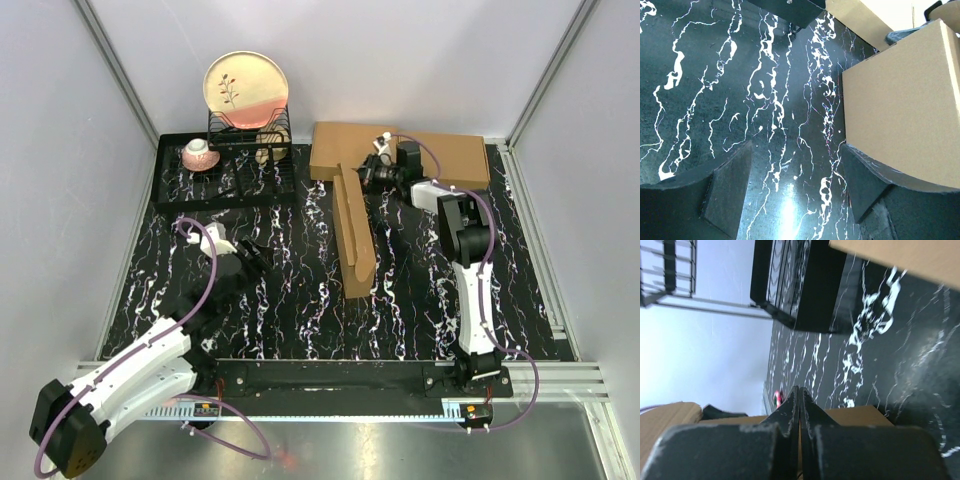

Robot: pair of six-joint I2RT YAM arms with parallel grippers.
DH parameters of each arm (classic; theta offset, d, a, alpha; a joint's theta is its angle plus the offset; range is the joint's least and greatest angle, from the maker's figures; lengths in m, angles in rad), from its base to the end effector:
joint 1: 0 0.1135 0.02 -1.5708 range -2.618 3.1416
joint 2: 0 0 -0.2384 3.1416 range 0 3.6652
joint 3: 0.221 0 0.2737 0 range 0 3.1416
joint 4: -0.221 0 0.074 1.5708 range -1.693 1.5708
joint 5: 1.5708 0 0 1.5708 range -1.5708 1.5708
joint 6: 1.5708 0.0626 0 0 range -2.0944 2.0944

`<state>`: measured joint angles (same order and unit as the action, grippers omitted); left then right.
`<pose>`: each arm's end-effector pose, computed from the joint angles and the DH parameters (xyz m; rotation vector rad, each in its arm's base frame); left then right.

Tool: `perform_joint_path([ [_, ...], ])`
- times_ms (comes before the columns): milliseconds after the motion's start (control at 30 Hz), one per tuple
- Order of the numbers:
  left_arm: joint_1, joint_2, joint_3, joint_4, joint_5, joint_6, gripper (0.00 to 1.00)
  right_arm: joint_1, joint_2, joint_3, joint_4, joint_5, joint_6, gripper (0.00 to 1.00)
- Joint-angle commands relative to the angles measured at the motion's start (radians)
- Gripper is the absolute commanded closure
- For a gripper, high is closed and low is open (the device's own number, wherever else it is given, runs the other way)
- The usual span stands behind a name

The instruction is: Fold the paper box

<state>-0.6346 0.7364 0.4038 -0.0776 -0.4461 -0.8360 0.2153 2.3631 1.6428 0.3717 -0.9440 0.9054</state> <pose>0.2053 -0.1176 0.1911 -0.4857 1.9157 -0.5309 0.5109 0.1636 0.1120 0.0034 2.1258 1.6109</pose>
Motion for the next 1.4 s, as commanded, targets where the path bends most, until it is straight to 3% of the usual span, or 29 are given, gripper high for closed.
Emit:
perform_joint_path([
  [0,0.007,-0.015,0.007,0.012,0.006,0.009,0.26,0.048,0.024,0.02,-0.033,-0.101,-0.045,1.0],
  [633,0.01,0.0,0.03,-0.051,-0.042,-0.058,0.25,0.156,-0.016,-0.147,-0.005,-0.323,-0.074,1.0],
  [1033,0.044,0.057,0.047,-0.05,-0.029,-0.118,0.25,0.185,-0.091,-0.296,0.044,-0.386,-0.066,1.0],
  [1267,0.047,0.043,0.033,-0.045,-0.031,-0.118,0.25,0.2,-0.131,-0.334,-0.092,-0.383,-0.198,0.98],
  [1367,0.049,0.032,0.036,-0.03,-0.037,-0.091,0.25,0.196,-0.157,-0.33,-0.215,-0.306,-0.275,0.92],
])
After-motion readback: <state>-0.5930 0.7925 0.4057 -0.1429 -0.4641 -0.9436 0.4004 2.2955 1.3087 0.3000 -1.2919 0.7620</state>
